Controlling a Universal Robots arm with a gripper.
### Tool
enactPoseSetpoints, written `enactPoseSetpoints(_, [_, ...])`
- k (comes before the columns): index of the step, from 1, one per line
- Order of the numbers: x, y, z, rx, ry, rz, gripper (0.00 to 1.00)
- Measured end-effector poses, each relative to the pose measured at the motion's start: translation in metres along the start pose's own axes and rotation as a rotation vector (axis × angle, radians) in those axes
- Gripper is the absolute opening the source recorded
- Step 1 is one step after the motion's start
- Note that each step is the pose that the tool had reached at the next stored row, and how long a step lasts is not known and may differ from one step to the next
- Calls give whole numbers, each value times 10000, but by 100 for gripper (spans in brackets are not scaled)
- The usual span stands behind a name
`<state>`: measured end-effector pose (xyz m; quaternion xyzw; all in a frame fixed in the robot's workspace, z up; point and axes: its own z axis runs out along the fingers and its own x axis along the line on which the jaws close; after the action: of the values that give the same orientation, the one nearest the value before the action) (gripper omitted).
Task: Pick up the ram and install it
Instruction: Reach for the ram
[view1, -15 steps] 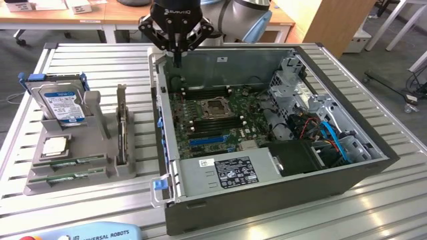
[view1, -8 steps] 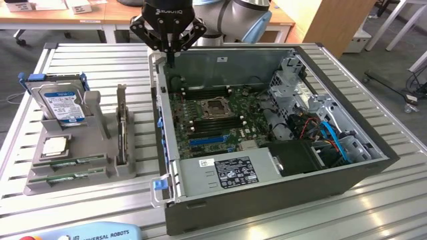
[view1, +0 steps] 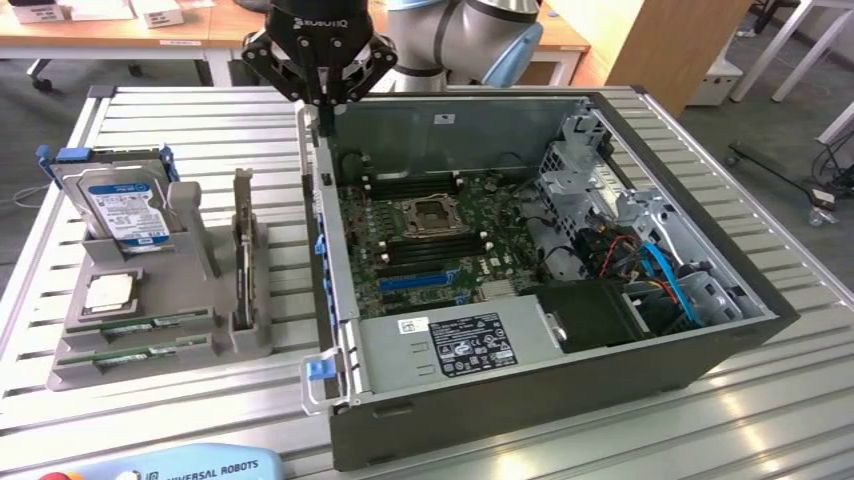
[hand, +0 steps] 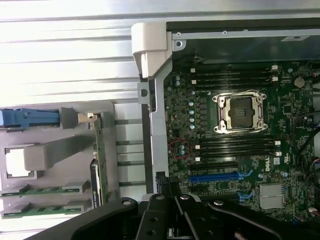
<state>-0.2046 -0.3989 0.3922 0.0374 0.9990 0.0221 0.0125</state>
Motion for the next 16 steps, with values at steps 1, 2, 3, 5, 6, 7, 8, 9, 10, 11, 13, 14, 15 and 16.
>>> enactPoseSetpoints(1, [16,-1,0,-1,0,-1,10])
enactPoseSetpoints(2, [33,-2,0,-1,0,-1,10])
enactPoseSetpoints(3, [49,-4,0,-1,0,0,10])
enactPoseSetpoints(5, [82,-6,0,0,0,1,10])
enactPoseSetpoints(6, [98,-7,0,-1,0,0,10])
enactPoseSetpoints(7, [116,-9,0,-1,0,0,10])
enactPoseSetpoints(8, [132,-10,0,-1,-1,1,10])
enactPoseSetpoints(9, [150,-11,0,-1,0,1,10])
enactPoseSetpoints(10, [168,-13,-1,-1,0,0,10])
enactPoseSetpoints(11, [187,-14,-1,0,1,0,10])
enactPoseSetpoints(13, [226,-17,-1,-1,0,-1,10])
enactPoseSetpoints(14, [245,-18,-1,0,0,0,10])
enactPoseSetpoints(15, [267,-20,0,-1,0,0,10])
enactPoseSetpoints(16, [288,-22,-1,0,0,0,10])
